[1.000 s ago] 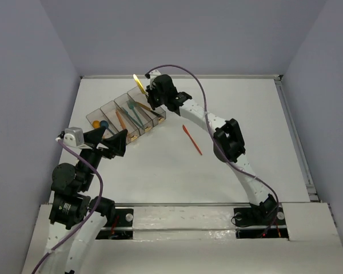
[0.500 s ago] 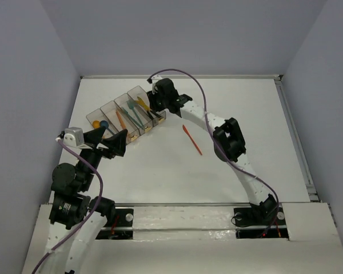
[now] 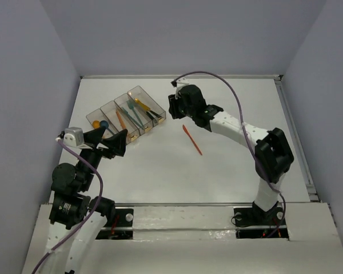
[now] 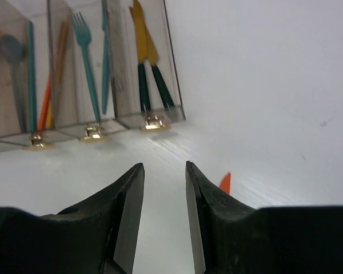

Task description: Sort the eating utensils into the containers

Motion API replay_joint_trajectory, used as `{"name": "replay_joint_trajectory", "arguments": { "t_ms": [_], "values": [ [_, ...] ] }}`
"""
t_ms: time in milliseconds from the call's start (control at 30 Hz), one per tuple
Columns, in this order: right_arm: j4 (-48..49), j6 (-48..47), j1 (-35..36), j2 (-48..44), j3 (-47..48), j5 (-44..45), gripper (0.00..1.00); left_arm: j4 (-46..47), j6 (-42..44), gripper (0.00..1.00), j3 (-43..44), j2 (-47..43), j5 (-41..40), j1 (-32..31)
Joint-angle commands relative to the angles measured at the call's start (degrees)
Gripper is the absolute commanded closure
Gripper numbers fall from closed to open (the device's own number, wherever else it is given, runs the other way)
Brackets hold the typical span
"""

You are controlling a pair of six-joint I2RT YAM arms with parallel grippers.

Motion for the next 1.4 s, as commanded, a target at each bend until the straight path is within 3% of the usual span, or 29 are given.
{"name": "replay_joint_trajectory", "arguments": {
  "t_ms": [0, 67, 300, 767, 867, 933, 1000, 1233, 1367],
  "values": [
    [1.2, 4.1, 0.2, -6.1, -14.7, 5.8, 0.59, 2.9, 0.4, 0.01, -0.1, -0.1, 0.1, 0.2],
    [0.1, 4.8, 0.2, -8.7, -20.4, 5.6, 0.59, 2.9, 0.3, 0.01, -0.1, -0.1, 0.1, 0.2],
    [-3.5, 5.3, -0.9, -10.1, -26.5, 6.9, 0.59, 2.8, 0.3, 0.01, -0.1, -0.1, 0.1, 0.2],
    [-2.1, 6.0, -2.5, -3.3, -27.2, 4.3, 0.65, 2.9, 0.3, 0.01, -0.2, -0.3, 0.1, 0.2],
    [-1.8, 5.9, -2.5, -2.3, -27.3, 3.5, 0.75, 2.9, 0.3, 0.01, -0.2, -0.3, 0.2, 0.2],
    [-1.3, 5.9, -2.5, -2.6, -27.6, 3.1, 0.92, 2.9, 0.3, 0.01, -0.2, -0.4, 0.3, 0.2],
    [-0.5, 5.7, -2.5, -3.9, -28.2, 2.7, 1.0, 2.9, 0.3, 0.01, -0.2, -0.4, 0.4, 0.2],
    [-1.2, 3.0, -2.5, -11.9, -24.0, 2.0, 1.0, 3.0, 0.2, 0.01, -0.1, -0.7, 0.8, 0.2],
    [3.2, 2.2, -2.5, -12.4, -18.8, -6.8, 1.0, 3.1, 0.2, 0.01, -0.1, -0.9, 0.9, 0.2]
  ]
}}
